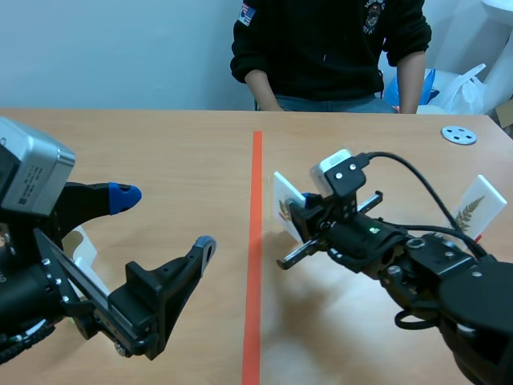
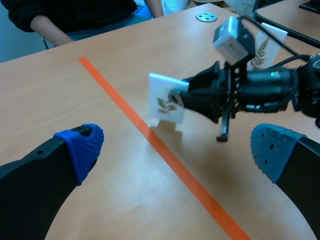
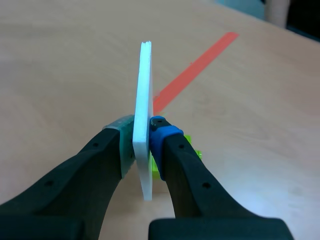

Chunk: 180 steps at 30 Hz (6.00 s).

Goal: Sort the leaf by its shape. The table is split by an orange tape line. A compound leaf with several leaflets goes to the left side, a simple leaf with one blade goes to the right side. Return to the home posture when a red brick is placed on the table.

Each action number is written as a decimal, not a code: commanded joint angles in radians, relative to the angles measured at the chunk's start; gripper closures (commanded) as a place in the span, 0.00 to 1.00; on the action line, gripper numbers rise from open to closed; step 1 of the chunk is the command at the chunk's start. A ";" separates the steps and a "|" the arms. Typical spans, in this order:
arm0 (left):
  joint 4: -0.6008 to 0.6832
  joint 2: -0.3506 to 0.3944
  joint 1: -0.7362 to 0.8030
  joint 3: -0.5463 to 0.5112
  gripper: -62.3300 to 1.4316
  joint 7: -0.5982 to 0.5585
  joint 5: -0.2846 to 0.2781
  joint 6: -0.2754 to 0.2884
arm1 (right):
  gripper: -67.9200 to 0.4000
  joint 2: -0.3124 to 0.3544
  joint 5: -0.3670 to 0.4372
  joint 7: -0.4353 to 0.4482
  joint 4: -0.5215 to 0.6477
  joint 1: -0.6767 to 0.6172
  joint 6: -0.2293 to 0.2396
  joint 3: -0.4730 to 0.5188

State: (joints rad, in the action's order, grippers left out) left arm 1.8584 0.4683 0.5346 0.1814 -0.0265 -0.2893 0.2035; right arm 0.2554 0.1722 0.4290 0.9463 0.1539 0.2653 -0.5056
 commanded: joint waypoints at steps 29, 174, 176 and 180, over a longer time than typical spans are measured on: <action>0.005 -0.002 0.002 0.002 0.00 -0.010 -0.006 0.002 | 0.97 0.191 0.304 -0.147 0.499 -0.550 0.120 0.643; -0.013 -0.002 0.017 -0.004 0.00 0.002 -0.006 0.002 | 0.02 0.141 0.231 -0.330 0.964 -0.777 0.090 0.461; -0.013 -0.002 0.017 -0.004 0.00 0.002 -0.006 0.002 | 0.02 0.141 0.231 -0.329 0.964 -0.777 0.090 0.461; -0.013 -0.002 0.017 -0.004 0.00 0.002 -0.006 0.002 | 0.02 0.141 0.232 -0.326 0.964 -0.777 0.091 0.461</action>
State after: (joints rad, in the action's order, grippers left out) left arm 1.8347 0.4683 0.5488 0.1810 -0.0109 -0.2893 0.2035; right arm 0.3798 0.3962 0.0807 1.8832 -0.6300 0.3588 -0.0582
